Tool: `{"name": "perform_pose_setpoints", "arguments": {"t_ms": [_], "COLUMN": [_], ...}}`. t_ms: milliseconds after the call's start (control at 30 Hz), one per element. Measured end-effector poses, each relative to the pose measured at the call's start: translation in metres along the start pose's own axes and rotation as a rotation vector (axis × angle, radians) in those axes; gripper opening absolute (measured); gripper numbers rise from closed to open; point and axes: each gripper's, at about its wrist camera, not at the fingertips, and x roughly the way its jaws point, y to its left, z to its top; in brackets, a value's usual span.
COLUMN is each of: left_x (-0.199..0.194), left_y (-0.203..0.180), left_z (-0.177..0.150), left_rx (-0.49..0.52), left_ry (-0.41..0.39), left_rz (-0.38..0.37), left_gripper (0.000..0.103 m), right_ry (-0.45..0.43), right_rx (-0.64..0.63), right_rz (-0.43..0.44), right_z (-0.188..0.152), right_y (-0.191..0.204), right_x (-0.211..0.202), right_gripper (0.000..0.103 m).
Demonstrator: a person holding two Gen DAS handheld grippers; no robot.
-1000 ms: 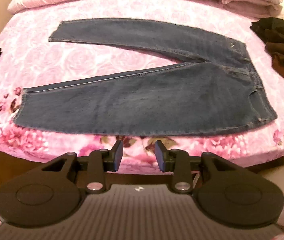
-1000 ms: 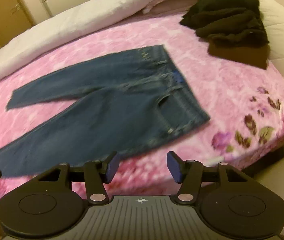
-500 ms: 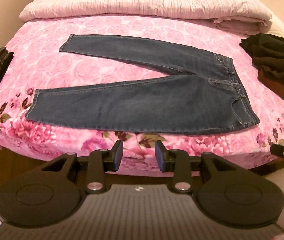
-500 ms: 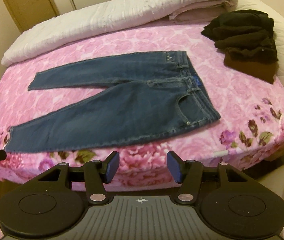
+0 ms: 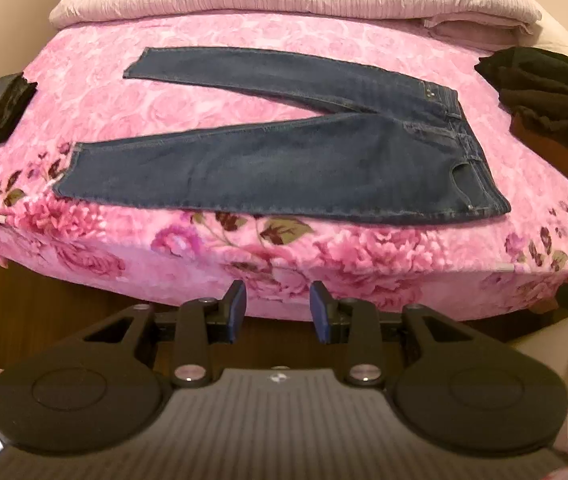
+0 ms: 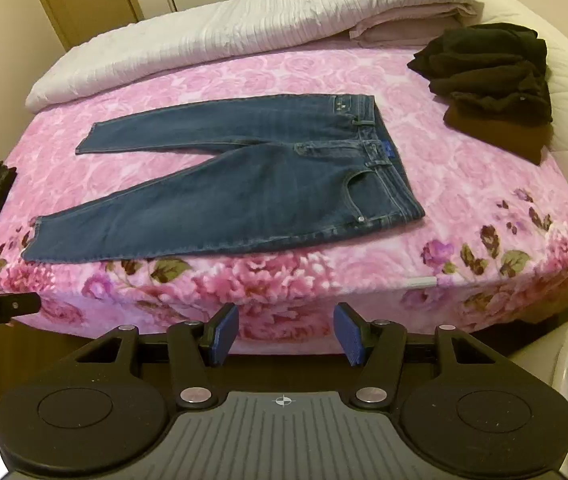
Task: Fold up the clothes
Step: 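Release the waistband and lift both grippers away from the jeans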
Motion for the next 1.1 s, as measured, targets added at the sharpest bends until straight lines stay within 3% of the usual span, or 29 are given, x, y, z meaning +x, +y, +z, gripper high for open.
{"name": "perform_pose_setpoints", "arguments": {"t_ms": [133, 233, 400, 600, 800, 867, 1000, 1100], "left_x": [0.021, 0.053, 0.110, 0.171, 0.205, 0.199, 0.159, 0.124], "left_y": [-0.001, -0.003, -0.009, 0.039, 0.062, 0.059, 0.041, 0.029], "left_z": [-0.006, -0.003, 0.002, 0.005, -0.002, -0.006, -0.011, -0.010], "left_rx": [0.009, 0.082, 0.194, -0.097, -0.119, -0.129, -0.172, -0.148], "left_ry": [-0.007, -0.014, 0.011, 0.118, 0.195, 0.183, 0.149, 0.127], "left_rz": [-0.052, -0.093, -0.104, -0.196, -0.101, -0.098, -0.120, -0.100], "left_gripper": [0.031, 0.031, 0.030, 0.028, 0.025, 0.025, 0.026, 0.027], "right_ry": [-0.014, -0.029, -0.075, -0.133, -0.202, -0.210, -0.161, -0.094], "right_rx": [-0.006, -0.032, -0.111, -0.208, -0.267, -0.267, -0.152, -0.123], "right_rz": [0.020, 0.029, 0.077, 0.141, 0.169, 0.157, 0.113, 0.030], "right_z": [-0.005, -0.002, 0.014, 0.036, 0.044, 0.038, 0.023, 0.010], "right_y": [-0.008, -0.013, -0.023, -0.036, -0.042, -0.037, -0.025, -0.012], "right_x": [-0.011, -0.021, -0.078, -0.152, -0.219, -0.211, -0.134, -0.068], "right_gripper": [0.056, 0.056, 0.056, 0.056, 0.059, 0.086, 0.088, 0.088]}}
